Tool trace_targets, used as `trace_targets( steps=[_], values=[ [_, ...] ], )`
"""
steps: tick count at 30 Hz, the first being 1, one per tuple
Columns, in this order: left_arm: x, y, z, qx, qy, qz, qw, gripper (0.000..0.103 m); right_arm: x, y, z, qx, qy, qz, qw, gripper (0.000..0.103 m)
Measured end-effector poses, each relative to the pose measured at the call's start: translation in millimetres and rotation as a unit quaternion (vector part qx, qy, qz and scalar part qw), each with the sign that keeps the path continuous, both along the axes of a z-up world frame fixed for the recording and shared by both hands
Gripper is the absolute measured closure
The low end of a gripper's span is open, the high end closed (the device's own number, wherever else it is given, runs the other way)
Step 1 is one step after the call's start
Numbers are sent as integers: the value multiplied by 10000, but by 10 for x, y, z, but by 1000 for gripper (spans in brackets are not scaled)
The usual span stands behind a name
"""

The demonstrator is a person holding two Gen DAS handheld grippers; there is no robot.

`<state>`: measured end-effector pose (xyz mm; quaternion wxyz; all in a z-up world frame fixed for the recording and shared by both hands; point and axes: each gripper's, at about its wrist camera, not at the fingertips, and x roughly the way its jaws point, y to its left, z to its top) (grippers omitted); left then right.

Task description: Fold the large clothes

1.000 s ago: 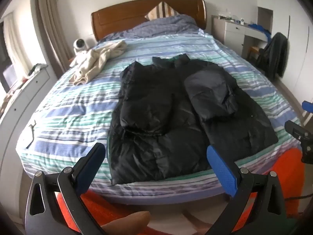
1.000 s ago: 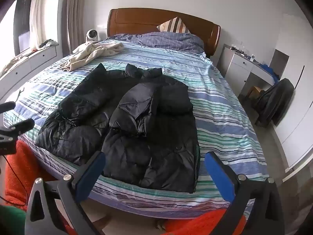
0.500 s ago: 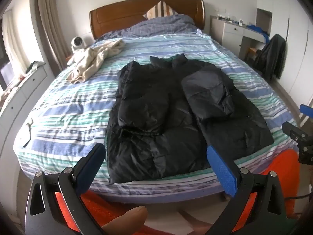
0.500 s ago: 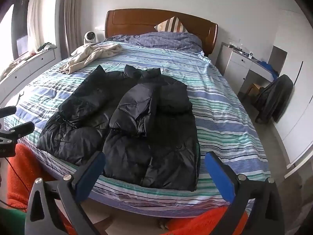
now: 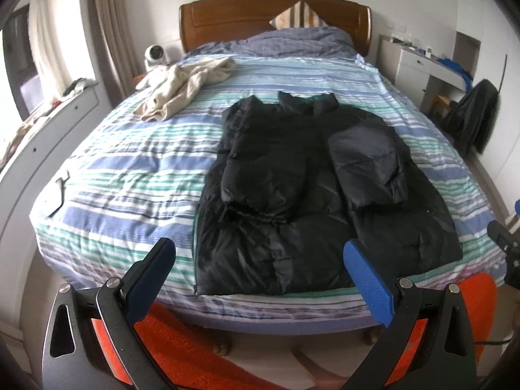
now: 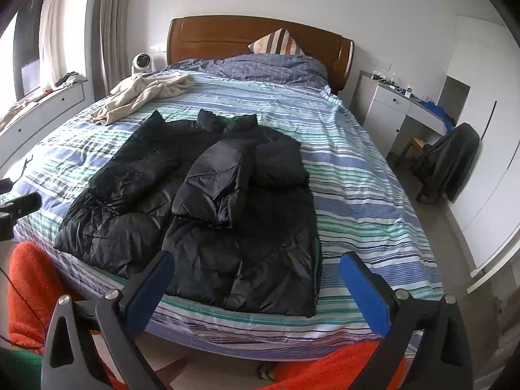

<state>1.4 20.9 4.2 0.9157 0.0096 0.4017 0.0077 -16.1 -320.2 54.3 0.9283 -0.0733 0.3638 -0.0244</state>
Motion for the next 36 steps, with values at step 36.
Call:
trace_targets(
  steps=[36],
  values=[
    [125,-139,-132,-154,204,-354,9990,0,24,38,-133,71,178,-113,9998,0]
  ],
)
